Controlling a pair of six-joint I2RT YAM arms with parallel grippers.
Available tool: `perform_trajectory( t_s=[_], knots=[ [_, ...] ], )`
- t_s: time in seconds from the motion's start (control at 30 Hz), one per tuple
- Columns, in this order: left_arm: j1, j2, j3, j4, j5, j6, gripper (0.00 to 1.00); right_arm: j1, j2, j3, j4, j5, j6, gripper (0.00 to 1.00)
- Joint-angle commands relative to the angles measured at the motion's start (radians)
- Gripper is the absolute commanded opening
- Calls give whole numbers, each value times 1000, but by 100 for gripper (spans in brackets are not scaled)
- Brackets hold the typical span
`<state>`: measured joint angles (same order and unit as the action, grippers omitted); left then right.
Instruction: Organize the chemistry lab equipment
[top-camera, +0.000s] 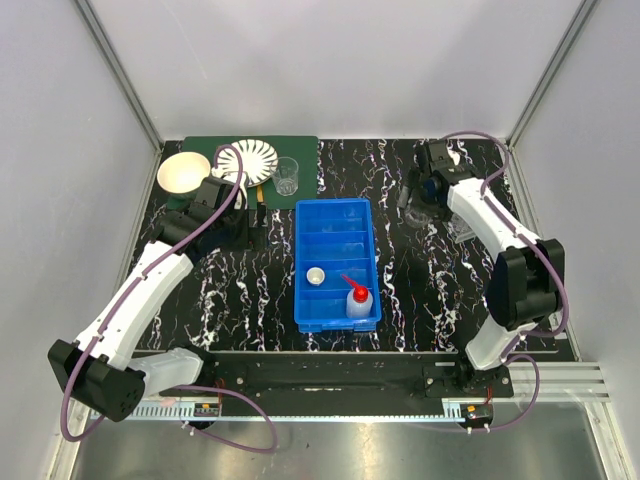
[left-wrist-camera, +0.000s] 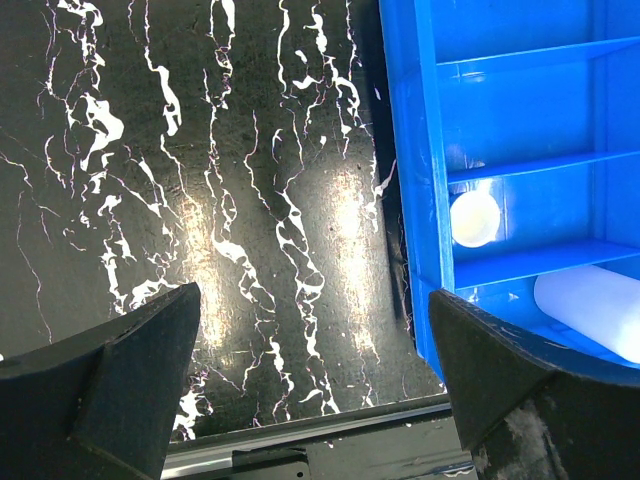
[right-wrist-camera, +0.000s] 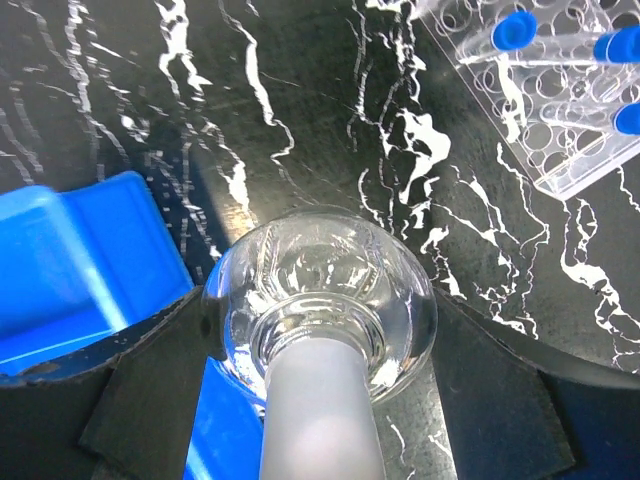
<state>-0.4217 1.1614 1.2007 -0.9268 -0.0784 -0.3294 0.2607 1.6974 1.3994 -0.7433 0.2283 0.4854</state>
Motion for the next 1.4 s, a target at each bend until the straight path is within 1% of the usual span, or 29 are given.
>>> perform_trajectory(
  t_s=[0.0,0.3,0.53,0.7,0.97,1.37],
  knots=[
    [6,-5,5,28,17,3,99,28,-28,154,-60,-49,-10,49],
    [6,-5,5,28,22,4,99,170,90,435,-165,3,-11,50],
    [6,-14,3,28,28,3,99,273,201,570,-215,22,-8,50],
    [6,-17,-1,28,34,3,99,324,271,651,-245,39,-8,49],
    [6,-25,-6,28,42,3,99,383,329,685,-263,58,-5,48],
    [6,-26,-6,28,49,4,99,465,332,607,-246,91,16,48]
  ],
)
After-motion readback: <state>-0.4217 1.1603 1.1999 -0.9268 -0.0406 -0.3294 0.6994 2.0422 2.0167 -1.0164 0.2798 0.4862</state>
